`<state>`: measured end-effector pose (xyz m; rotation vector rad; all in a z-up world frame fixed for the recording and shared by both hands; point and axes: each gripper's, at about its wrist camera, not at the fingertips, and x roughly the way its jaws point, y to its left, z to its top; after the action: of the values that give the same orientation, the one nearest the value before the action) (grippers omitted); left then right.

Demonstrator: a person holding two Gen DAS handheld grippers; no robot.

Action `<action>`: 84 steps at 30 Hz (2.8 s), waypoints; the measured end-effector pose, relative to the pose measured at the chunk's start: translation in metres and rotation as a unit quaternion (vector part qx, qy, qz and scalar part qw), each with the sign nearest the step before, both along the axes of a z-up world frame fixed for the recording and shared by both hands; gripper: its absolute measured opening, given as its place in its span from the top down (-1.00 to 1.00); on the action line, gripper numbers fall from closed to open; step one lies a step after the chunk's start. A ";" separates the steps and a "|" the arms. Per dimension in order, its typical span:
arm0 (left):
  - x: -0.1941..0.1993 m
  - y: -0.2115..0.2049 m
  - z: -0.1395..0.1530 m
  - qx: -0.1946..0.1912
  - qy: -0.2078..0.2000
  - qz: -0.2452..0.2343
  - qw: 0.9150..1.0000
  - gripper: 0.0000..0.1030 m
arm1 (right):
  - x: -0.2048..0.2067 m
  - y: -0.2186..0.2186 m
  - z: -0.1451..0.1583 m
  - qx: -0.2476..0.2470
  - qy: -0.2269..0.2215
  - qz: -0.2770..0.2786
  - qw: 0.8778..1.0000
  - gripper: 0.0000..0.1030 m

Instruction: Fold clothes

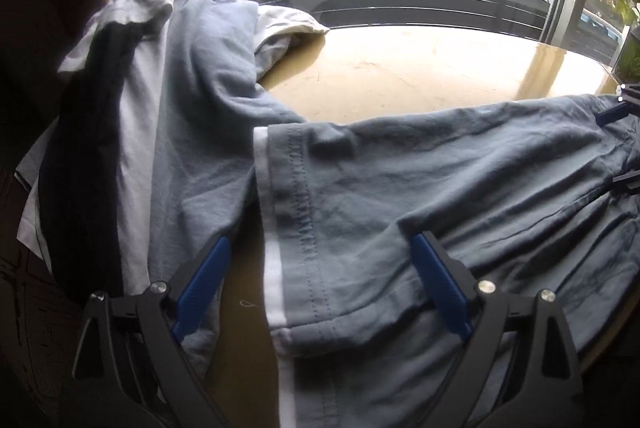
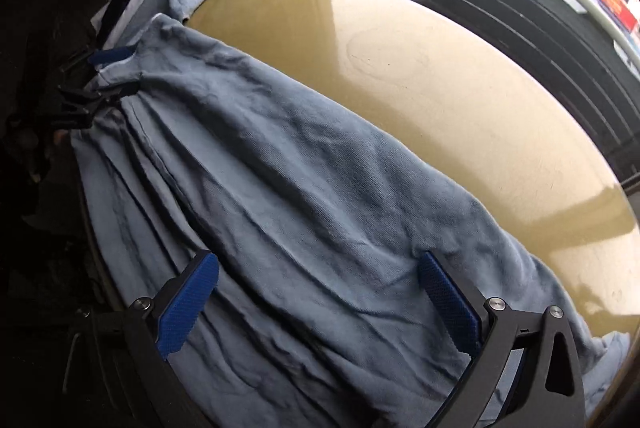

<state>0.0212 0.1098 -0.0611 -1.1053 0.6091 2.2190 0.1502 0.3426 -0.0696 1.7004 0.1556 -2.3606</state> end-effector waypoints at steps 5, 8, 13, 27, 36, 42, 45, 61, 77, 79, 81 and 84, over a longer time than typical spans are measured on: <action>0.012 0.000 0.027 -0.010 0.017 -0.009 1.000 -0.52 | 0.011 0.008 0.022 -0.018 0.031 -0.012 0.999 -0.99; 0.021 0.005 0.049 0.024 0.021 -0.031 0.999 -0.58 | 0.030 0.036 0.049 -0.027 0.072 -0.052 0.996 -0.99; 0.008 0.037 0.026 -0.032 0.032 -0.046 0.998 -0.63 | 0.070 0.090 0.055 -0.049 0.076 -0.169 0.981 -0.99; 0.000 0.017 0.021 -0.022 0.048 -0.004 0.999 -0.63 | 0.159 0.130 0.034 -0.041 0.112 -0.334 0.935 -0.85; -0.002 -0.054 0.032 0.028 -0.066 0.089 0.993 -0.68 | 0.156 0.117 0.011 0.027 0.089 -0.315 0.945 -1.00; 0.003 -0.054 0.027 0.071 -0.136 0.092 0.984 -0.69 | 0.157 0.123 0.015 0.014 0.095 -0.304 0.948 -1.00; 0.005 -0.047 0.008 0.045 -0.150 0.114 0.981 -0.66 | 0.153 0.118 0.011 0.019 0.094 -0.299 0.949 -1.00; -0.005 -0.029 0.015 0.083 -0.182 0.148 0.969 0.54 | 0.151 0.113 0.009 0.021 0.087 -0.303 0.949 -1.00; 0.009 -0.011 0.045 0.108 -0.167 0.117 0.973 0.69 | 0.148 0.113 0.011 0.011 0.074 -0.320 0.944 -1.00; 0.023 0.008 0.059 0.099 -0.149 0.102 0.979 0.69 | 0.152 0.114 0.018 -0.005 0.088 -0.309 0.947 -0.97; 0.039 0.031 0.072 0.092 -0.131 0.089 0.983 0.69 | 0.156 0.114 0.026 -0.021 0.104 -0.295 0.950 -0.88; 0.071 0.079 0.084 0.083 -0.113 0.064 0.988 0.69 | 0.160 0.121 0.038 -0.062 0.118 -0.269 0.954 -0.88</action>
<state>0.0924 0.1886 0.0228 -1.3144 0.2585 2.1634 0.3102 0.4632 -0.0314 1.5400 -0.4690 -2.8779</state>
